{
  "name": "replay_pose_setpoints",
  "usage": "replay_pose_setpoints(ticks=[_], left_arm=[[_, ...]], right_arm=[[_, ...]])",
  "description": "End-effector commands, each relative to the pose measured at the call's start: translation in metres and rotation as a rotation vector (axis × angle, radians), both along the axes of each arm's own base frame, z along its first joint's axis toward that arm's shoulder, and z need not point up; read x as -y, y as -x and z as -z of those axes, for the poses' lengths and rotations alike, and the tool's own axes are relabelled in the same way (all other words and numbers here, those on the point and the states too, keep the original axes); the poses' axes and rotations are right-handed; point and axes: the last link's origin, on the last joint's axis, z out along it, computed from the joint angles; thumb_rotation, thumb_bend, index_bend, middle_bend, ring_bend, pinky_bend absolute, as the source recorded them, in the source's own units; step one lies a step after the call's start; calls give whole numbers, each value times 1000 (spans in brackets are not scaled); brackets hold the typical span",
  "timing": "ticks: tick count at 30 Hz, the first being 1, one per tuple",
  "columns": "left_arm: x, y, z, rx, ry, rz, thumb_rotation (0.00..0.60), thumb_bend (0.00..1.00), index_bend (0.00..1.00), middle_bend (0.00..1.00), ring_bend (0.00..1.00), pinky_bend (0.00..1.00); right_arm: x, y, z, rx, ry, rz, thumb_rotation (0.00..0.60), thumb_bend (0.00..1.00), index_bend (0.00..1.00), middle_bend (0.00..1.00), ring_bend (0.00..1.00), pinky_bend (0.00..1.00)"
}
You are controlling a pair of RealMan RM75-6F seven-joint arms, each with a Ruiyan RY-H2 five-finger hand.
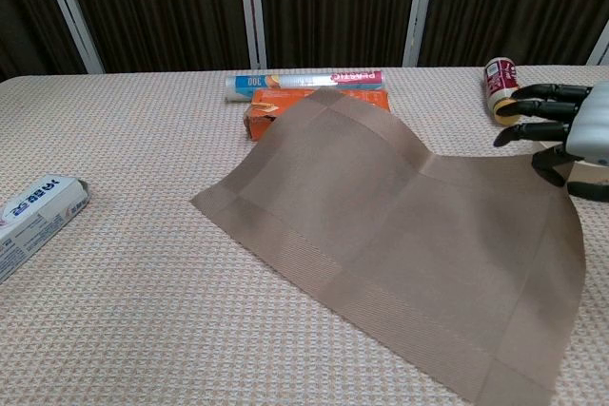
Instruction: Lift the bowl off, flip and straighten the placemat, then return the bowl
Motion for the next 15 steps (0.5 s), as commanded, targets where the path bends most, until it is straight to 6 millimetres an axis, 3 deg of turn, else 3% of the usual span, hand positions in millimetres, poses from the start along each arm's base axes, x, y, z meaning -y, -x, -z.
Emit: replay_pose_setpoints(ticks=[1, 5, 9, 10, 13, 14, 15], left_arm=[[1, 0, -1, 0, -2, 0, 600, 32, 0, 0, 0, 0], [1, 3, -1, -6, 1, -7, 600, 31, 0, 0, 0, 0], [1, 4, 0, -10, 4, -11, 600, 32, 0, 0, 0, 0], [1, 5, 0, -10, 6, -11, 600, 32, 0, 0, 0, 0], [1, 5, 2, -12, 12, -10, 600, 32, 0, 0, 0, 0], [2, 4, 2, -13, 15, -10, 600, 32, 0, 0, 0, 0], [2, 4, 3, -16, 18, -8, 600, 33, 0, 0, 0, 0]], right_arm=[[36, -7, -14, -103, 81, -44, 600, 410, 644, 160, 0, 0], [60, -17, -17, -176, 131, -103, 600, 410, 643, 162, 0, 0], [69, -20, -17, -213, 155, -134, 600, 391, 637, 163, 0, 0], [70, -20, -18, -230, 165, -151, 600, 347, 561, 156, 0, 0], [70, -15, -23, -262, 199, -177, 600, 76, 91, 39, 0, 0], [69, -12, -25, -259, 214, -171, 600, 13, 9, 5, 0, 0], [67, -9, -28, -238, 239, -148, 600, 0, 0, 0, 0, 0]])
